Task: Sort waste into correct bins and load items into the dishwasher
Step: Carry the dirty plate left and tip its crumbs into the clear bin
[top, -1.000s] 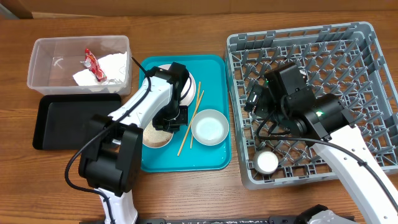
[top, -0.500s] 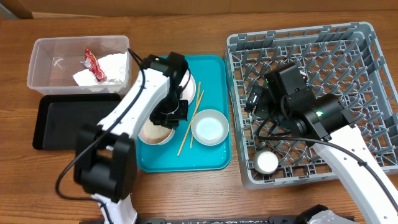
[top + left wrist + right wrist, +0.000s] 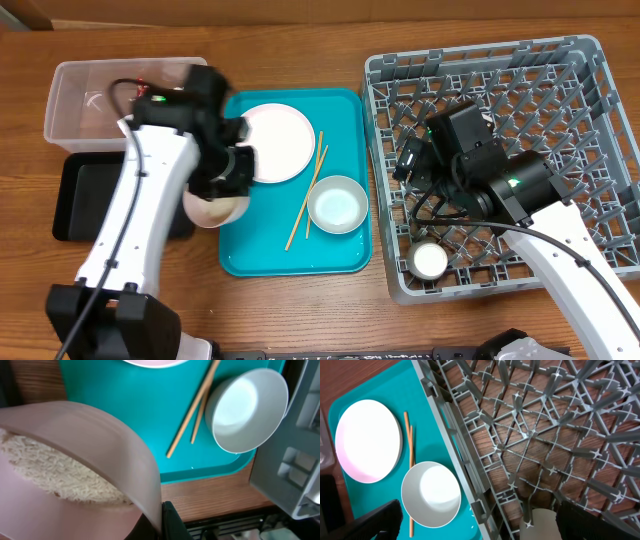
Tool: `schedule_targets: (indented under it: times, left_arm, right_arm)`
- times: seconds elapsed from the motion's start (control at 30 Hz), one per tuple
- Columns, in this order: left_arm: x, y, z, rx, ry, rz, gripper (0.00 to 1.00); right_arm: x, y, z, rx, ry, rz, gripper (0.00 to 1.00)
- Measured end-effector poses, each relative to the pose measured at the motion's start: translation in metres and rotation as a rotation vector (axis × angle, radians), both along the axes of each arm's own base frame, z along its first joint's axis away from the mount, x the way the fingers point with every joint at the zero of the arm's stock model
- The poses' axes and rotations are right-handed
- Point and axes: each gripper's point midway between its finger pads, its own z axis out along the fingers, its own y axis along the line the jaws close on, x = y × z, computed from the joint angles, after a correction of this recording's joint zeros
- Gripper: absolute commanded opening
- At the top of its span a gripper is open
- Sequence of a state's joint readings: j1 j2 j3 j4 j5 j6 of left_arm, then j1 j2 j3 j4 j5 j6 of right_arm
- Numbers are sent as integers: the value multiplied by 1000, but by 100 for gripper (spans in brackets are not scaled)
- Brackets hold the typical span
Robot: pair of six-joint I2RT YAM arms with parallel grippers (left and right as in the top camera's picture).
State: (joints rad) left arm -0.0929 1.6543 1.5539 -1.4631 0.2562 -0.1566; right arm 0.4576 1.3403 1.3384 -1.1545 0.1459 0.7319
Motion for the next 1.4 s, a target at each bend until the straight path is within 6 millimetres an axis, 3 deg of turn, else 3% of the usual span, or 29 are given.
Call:
schedule_targets:
  times: [0.2, 0.43, 0.53, 0.73, 1.07, 1.4]
  left_arm:
    - [14, 46, 2, -122, -52, 102, 4]
    - [47, 118, -11, -327, -277, 314, 4]
    - [52, 136, -17, -426, -335, 385, 4]
    - [59, 146, -26, -694, -360, 491, 4]
    - [69, 158, -24, -1063, -350, 648, 4]
    - [72, 160, 1, -1243, -365, 705, 4]
  right_arm:
    - [-2, -1, -1, -4, 8, 0, 100]
    - [-2, -1, -1, -4, 8, -1, 100]
    - [-2, -1, -1, -4, 8, 0, 100]
    - [-2, -1, -1, -4, 8, 0, 100]
    - [-2, -1, -1, -4, 8, 0, 100]
    - [-4, -2, -2, -9, 17, 0, 100]
